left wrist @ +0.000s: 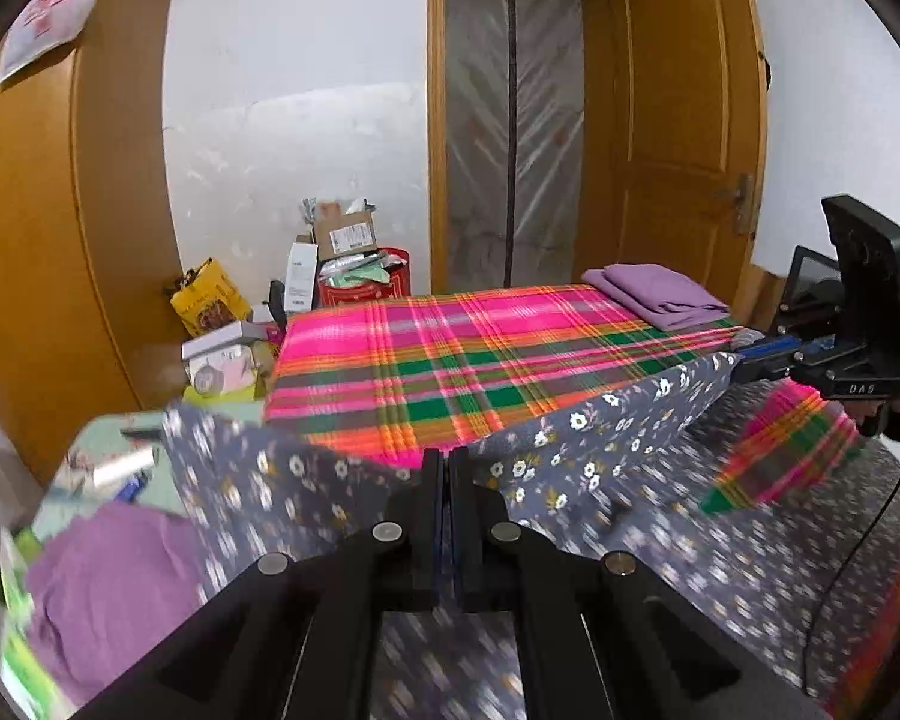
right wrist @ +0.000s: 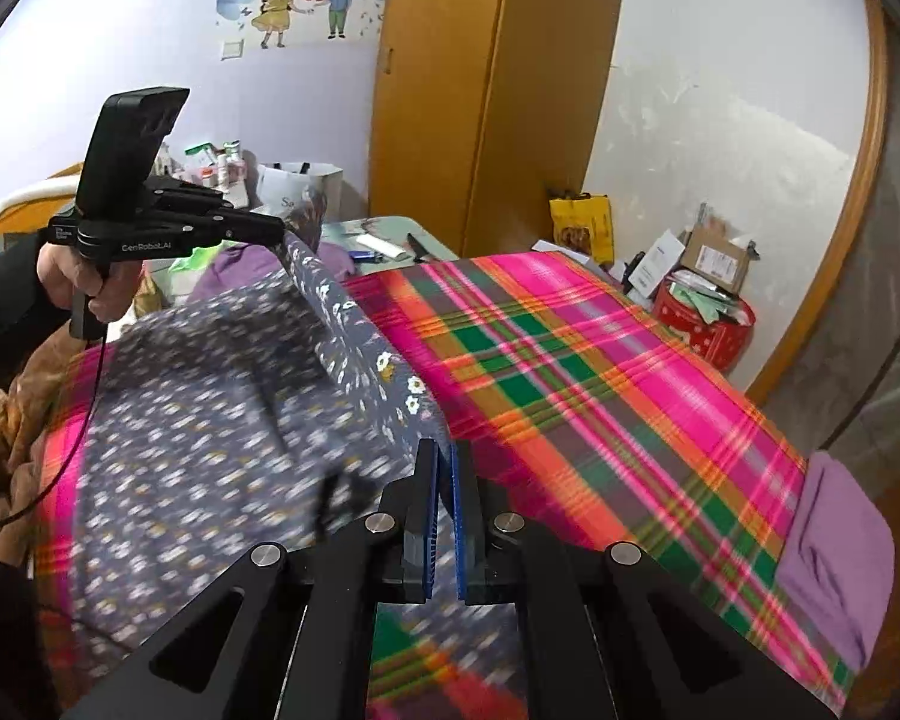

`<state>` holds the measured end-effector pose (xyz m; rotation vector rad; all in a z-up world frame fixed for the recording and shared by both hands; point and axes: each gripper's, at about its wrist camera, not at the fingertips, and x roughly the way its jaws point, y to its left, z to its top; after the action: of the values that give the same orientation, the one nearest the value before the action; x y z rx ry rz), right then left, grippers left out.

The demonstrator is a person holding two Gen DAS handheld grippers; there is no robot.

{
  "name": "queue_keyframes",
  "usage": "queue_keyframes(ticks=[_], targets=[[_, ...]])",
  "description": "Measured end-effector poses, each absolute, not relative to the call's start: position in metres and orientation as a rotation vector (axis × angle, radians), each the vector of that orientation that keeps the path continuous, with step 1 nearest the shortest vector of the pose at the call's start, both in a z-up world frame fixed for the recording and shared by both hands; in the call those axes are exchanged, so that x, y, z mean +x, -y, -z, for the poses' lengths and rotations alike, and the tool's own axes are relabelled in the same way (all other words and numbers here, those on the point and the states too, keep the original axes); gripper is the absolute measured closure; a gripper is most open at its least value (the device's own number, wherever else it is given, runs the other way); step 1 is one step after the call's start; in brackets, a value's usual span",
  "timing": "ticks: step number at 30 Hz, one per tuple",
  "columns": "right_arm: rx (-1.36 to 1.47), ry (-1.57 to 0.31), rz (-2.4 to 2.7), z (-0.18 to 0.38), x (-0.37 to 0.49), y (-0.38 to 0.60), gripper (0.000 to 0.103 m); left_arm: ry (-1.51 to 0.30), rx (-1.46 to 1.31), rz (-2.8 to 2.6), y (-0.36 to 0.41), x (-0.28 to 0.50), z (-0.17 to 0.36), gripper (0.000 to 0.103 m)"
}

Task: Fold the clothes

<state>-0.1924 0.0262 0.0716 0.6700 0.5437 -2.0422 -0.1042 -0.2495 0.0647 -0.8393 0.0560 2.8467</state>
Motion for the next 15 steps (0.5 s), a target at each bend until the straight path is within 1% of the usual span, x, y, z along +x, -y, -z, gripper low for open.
queue_keyframes(ticks=[8, 11, 13, 15], targets=[[0.808, -0.572, 1.995, -0.016, -0.124, -0.036, 0.098, 0.059, -0.964, -2.830, 0.230, -0.039, -0.022, 0.101], [0.881, -0.542, 1.987, 0.005, -0.117, -0.039, 0.097, 0.139, -1.016, -2.815, 0.229, -0.025, -0.005, 0.101], [0.929, -0.519, 1.989, 0.015, -0.119, -0.040, 0.094, 0.185, -1.061, -2.802, 0.229, -0.021, 0.006, 0.101], [0.994, -0.455, 1.976, 0.021, -0.123, -0.043, 0.094, 0.260, -1.086, -2.798, 0.232, -0.015, 0.013, 0.101]])
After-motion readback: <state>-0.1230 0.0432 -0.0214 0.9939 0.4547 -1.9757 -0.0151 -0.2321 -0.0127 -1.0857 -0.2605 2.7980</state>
